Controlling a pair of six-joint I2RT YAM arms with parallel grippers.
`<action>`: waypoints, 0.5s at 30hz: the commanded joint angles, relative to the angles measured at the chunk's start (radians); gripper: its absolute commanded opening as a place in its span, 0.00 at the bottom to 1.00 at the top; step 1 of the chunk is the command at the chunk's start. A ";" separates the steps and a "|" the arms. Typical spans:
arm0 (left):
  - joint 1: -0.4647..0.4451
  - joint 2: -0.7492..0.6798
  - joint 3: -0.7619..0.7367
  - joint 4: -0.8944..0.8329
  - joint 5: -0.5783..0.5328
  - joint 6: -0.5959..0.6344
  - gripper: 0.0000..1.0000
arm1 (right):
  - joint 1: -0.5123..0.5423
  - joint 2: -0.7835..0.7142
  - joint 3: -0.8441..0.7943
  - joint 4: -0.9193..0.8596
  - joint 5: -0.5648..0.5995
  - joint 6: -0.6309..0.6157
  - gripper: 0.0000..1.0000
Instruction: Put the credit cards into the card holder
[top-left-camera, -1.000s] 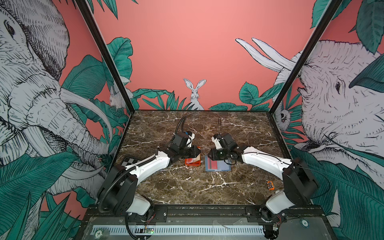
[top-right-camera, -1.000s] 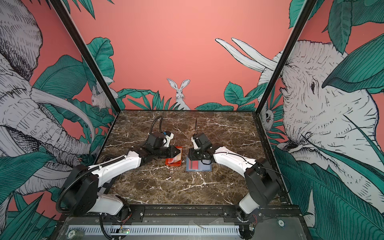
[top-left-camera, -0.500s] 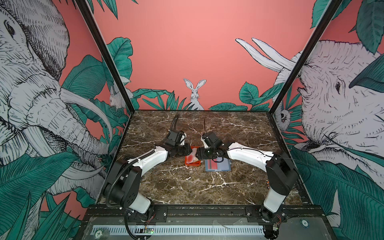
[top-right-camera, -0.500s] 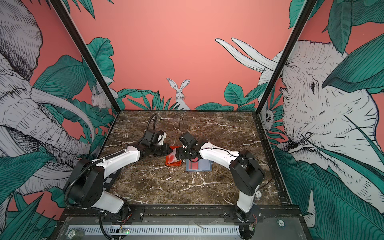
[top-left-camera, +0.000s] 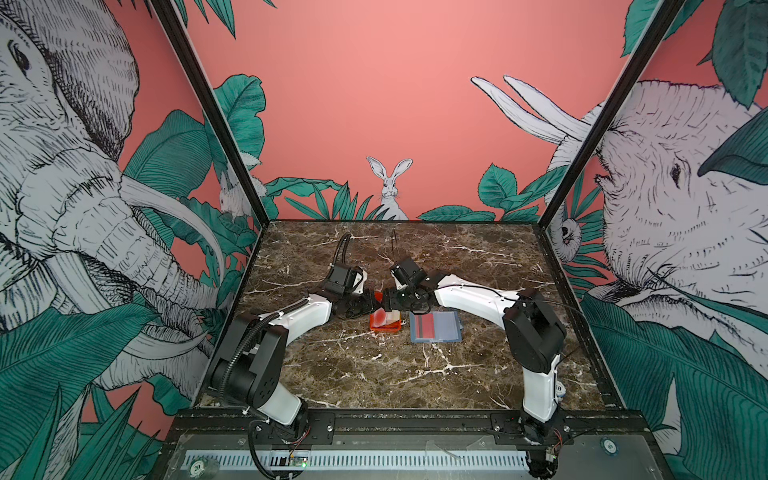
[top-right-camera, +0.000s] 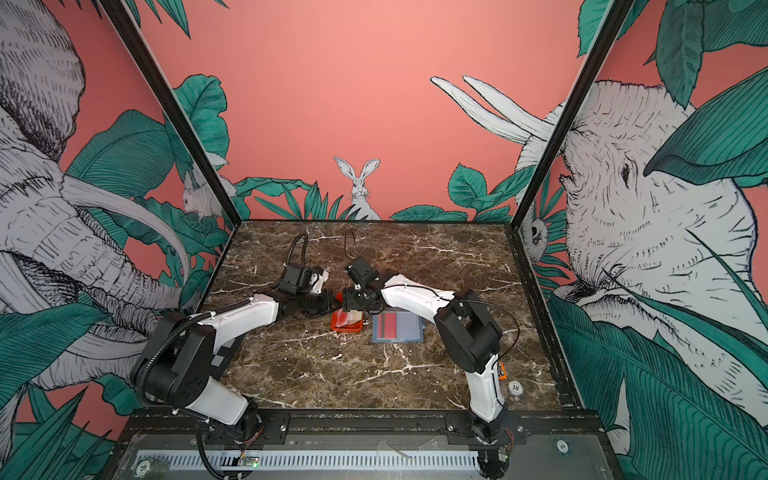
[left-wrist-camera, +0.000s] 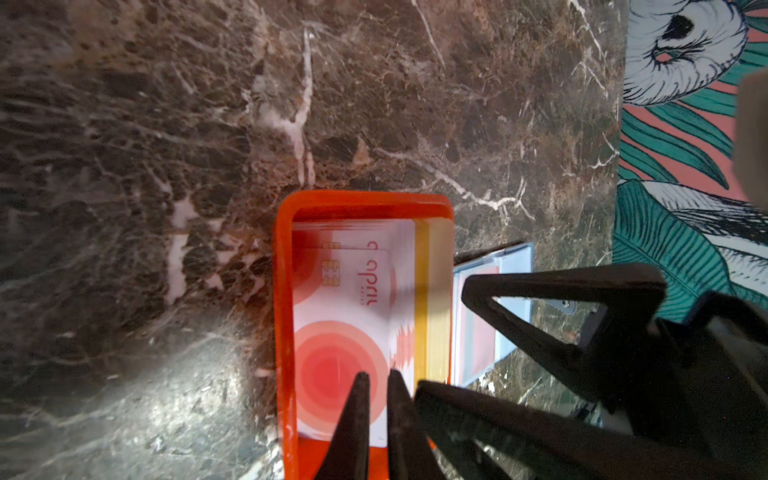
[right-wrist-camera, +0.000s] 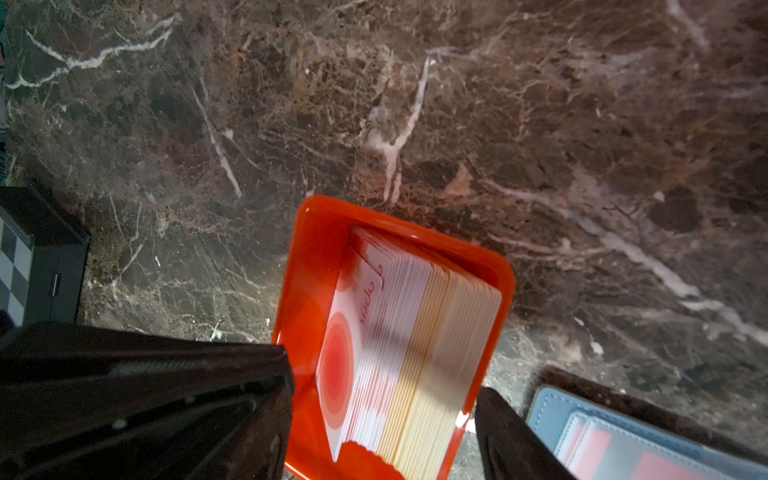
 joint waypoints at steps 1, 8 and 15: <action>0.007 -0.015 -0.008 -0.016 -0.022 -0.001 0.12 | -0.003 0.017 0.029 -0.048 0.028 -0.025 0.69; 0.007 -0.037 0.009 -0.104 -0.113 0.048 0.15 | -0.014 0.026 0.033 -0.049 0.021 -0.036 0.70; 0.006 0.016 0.027 -0.124 -0.103 0.063 0.18 | -0.024 0.050 0.046 -0.025 -0.022 -0.040 0.70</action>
